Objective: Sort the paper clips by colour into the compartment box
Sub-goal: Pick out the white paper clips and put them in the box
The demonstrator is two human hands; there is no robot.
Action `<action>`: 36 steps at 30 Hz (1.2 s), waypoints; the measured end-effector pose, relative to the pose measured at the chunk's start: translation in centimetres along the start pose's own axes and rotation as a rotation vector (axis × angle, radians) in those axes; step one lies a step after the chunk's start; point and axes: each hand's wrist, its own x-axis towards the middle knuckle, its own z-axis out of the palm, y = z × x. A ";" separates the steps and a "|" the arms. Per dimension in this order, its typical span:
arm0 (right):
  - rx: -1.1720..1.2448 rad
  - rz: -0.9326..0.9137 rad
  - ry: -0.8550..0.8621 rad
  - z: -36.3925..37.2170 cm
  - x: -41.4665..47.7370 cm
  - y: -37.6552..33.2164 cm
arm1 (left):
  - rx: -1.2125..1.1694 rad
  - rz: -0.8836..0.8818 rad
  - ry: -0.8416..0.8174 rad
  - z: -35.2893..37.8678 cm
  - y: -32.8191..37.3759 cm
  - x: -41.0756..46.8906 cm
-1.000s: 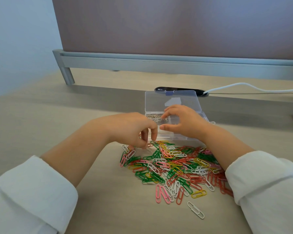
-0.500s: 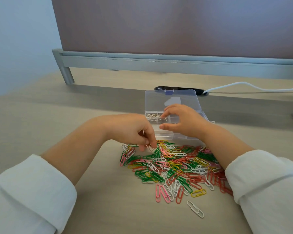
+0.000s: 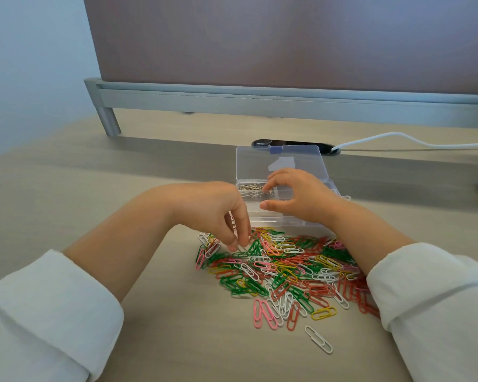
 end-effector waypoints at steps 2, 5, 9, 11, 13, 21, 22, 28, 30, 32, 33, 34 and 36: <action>0.003 0.001 -0.001 0.0 0.0 0.0 | -0.015 -0.009 0.001 -0.3 0.2 -0.2; 0.015 0.001 -0.003 -0.1 -0.1 0.0 | -0.078 -0.014 0.039 -1.0 0.3 -0.9; 0.016 0.004 -0.009 -0.2 -0.1 -0.1 | -0.256 0.002 0.617 -0.3 -1.4 1.2; 0.019 0.009 -0.006 -0.2 -0.1 -0.1 | -0.277 -0.054 0.949 0.6 -2.6 2.9; 0.023 0.013 -0.006 -0.2 -0.1 0.0 | -0.260 -0.094 1.057 1.1 -3.3 4.1; 0.008 0.013 -0.001 -0.1 -0.1 -0.1 | -0.050 -0.125 0.901 1.5 -3.9 5.4; 0.009 0.014 0.000 -0.1 -0.1 -0.2 | -0.028 -0.110 0.876 1.6 -3.8 5.3; 0.010 0.020 -0.017 -0.2 -0.1 -0.3 | -0.061 0.067 0.831 0.6 -5.0 2.6; 0.005 0.021 -0.025 -0.3 -0.2 -0.4 | 0.002 0.099 0.649 0.3 -5.5 1.3; -0.003 0.023 -0.030 -0.5 -0.3 -0.4 | 0.098 0.104 0.506 0.7 -5.4 0.7; -0.008 0.030 -0.029 -0.7 -0.4 -0.3 | 0.144 0.111 0.473 1.0 -5.3 0.6; -0.012 0.044 -0.028 -0.8 -0.4 -0.1 | 0.176 0.119 0.458 1.3 -5.1 0.7; -0.024 0.061 -0.028 -1.0 -0.6 0.0 | 0.236 0.116 0.450 1.6 -4.7 0.7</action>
